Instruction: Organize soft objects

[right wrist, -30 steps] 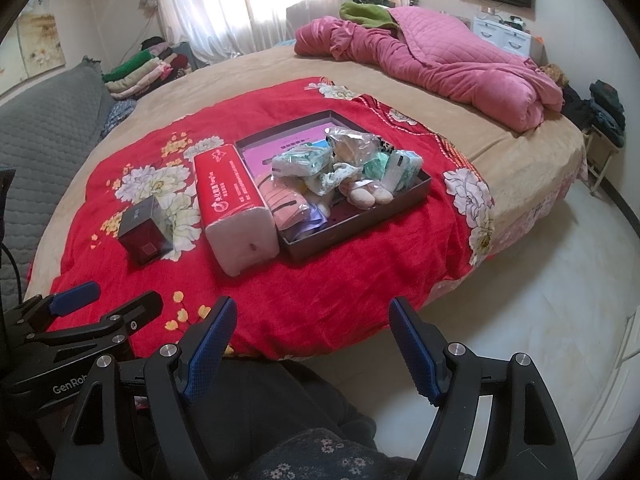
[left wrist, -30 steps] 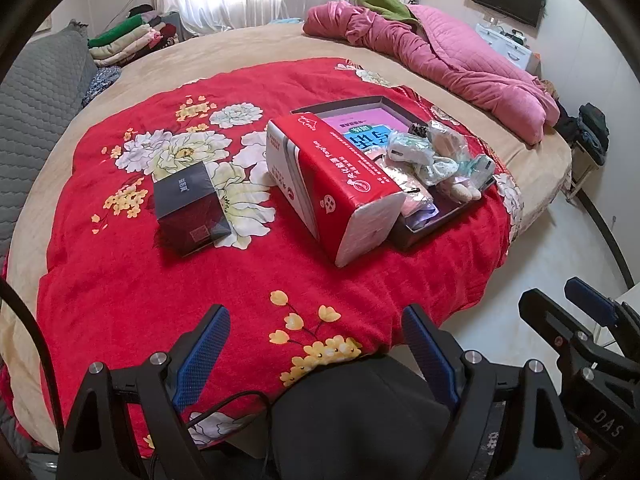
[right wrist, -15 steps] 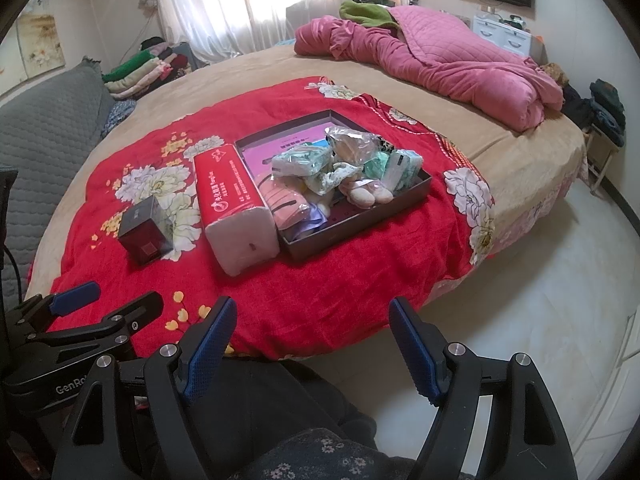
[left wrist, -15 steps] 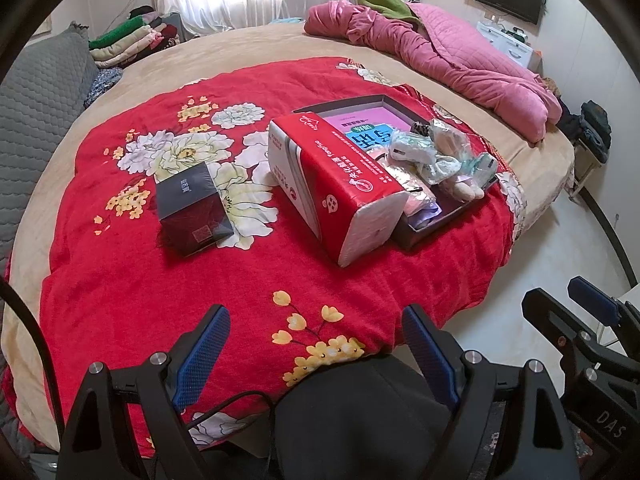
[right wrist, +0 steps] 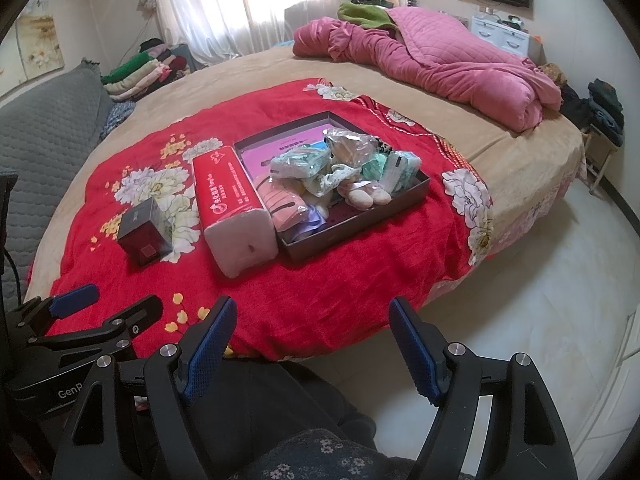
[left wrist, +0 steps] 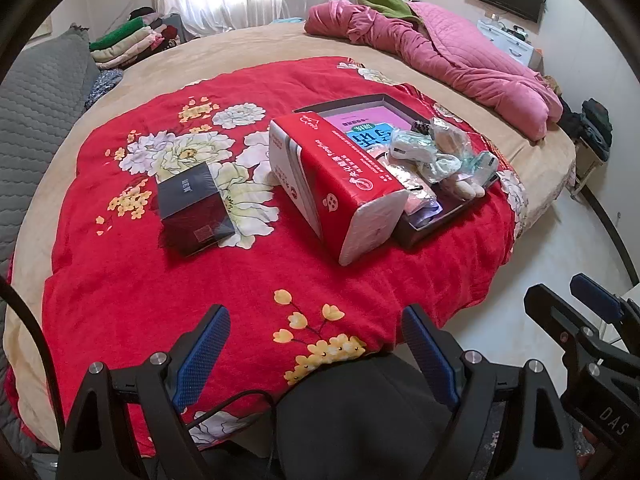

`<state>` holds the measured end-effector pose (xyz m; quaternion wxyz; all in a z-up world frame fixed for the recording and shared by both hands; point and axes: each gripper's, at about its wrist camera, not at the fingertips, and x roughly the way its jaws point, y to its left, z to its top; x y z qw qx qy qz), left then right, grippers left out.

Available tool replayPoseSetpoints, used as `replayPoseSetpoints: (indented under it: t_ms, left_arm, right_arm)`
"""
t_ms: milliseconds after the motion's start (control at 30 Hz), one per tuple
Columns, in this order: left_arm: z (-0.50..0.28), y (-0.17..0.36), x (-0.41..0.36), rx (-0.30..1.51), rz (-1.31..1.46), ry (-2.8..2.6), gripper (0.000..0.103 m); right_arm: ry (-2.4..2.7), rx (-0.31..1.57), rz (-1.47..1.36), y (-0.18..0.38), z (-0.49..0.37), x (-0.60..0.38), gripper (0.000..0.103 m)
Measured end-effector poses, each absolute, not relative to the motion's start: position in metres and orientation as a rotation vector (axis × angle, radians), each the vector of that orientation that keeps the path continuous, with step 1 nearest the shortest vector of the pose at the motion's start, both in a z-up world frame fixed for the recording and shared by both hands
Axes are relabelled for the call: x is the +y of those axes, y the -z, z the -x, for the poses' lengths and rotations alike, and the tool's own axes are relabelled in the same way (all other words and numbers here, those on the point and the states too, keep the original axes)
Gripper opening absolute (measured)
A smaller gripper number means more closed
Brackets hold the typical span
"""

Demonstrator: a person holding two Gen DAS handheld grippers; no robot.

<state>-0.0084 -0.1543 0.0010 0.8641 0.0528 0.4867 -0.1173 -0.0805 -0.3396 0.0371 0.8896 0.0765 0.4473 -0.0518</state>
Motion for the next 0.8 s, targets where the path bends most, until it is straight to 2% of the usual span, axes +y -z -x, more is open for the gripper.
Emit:
replayPoseSetpoints:
  t_ms: [800]
  left_arm:
    - [0.0084,-0.0016,-0.1543,1.023,-0.114,0.242,0.087]
  right_arm:
    - [0.109,0.925,-0.160,-0.0384,0.0810,-0.3405,0.079]
